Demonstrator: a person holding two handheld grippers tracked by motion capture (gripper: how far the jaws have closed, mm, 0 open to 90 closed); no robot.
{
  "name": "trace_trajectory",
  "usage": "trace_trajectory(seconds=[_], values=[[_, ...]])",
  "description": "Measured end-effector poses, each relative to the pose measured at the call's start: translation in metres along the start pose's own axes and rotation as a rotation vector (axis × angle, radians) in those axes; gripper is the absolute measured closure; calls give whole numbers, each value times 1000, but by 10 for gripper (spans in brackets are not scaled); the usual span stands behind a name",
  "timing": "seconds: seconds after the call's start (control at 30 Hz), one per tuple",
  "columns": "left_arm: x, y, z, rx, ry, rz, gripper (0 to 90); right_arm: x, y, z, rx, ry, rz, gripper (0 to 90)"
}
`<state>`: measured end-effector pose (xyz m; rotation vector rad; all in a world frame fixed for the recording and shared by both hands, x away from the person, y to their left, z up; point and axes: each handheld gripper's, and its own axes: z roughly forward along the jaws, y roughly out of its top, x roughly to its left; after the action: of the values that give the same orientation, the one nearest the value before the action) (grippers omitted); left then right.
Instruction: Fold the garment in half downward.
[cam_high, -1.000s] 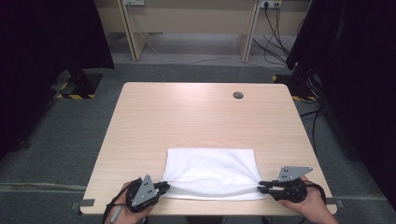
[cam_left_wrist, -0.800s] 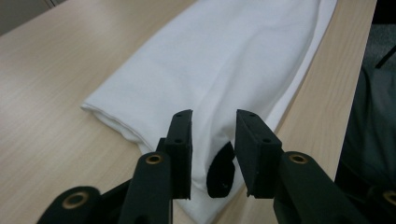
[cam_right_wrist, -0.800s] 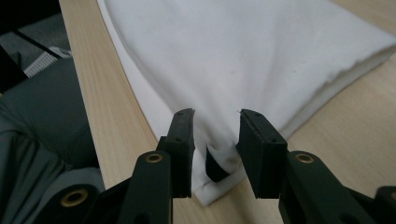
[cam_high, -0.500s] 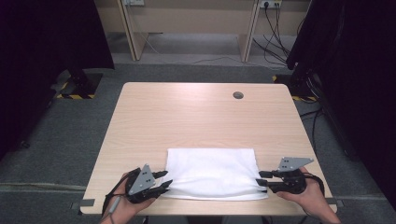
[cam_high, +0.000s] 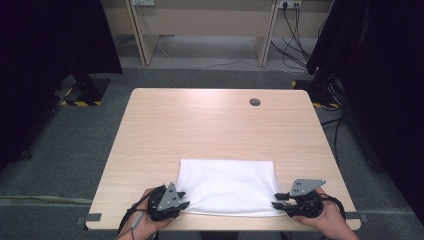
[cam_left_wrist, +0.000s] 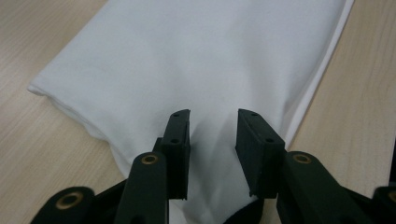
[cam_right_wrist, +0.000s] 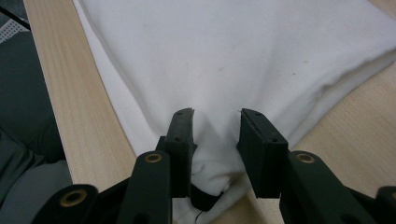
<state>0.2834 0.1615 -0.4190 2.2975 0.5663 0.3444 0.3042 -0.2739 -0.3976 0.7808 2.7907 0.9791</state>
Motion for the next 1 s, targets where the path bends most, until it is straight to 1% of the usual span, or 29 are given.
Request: trace_trajectory(seconds=[0.13,0.27,0.37,0.5,0.57,0.67,0.7,0.73,0.77,0.83,0.9,0.97,1.0], values=[[6,4,5,12,9,3,639,-4,4,2,15,-9,-2,656],[18,11,13,23,23,-1,638,-12,9,4,26,-24,6,655],[29,16,21,26,31,-19,637,-21,13,7,30,-40,16,651],[42,21,30,25,44,-50,630,-36,18,11,28,-61,38,642],[48,23,34,21,44,-71,629,-43,20,12,26,-80,55,642],[54,26,39,22,65,-86,622,-51,25,16,28,-110,70,632],[56,27,40,24,78,-95,615,-53,27,17,32,-123,70,624],[57,29,42,26,89,-101,598,-55,30,18,36,-154,70,613],[59,31,43,29,106,-101,581,-57,32,19,37,-171,75,606],[62,35,41,6,138,-104,580,-57,35,20,35,-191,82,598],[63,38,37,-20,134,-114,586,-54,38,19,10,-204,89,595],[60,40,36,-7,130,-102,582,-49,38,18,-15,-209,89,588],[58,39,36,1,127,-96,579,-47,38,17,-18,-209,95,587]])
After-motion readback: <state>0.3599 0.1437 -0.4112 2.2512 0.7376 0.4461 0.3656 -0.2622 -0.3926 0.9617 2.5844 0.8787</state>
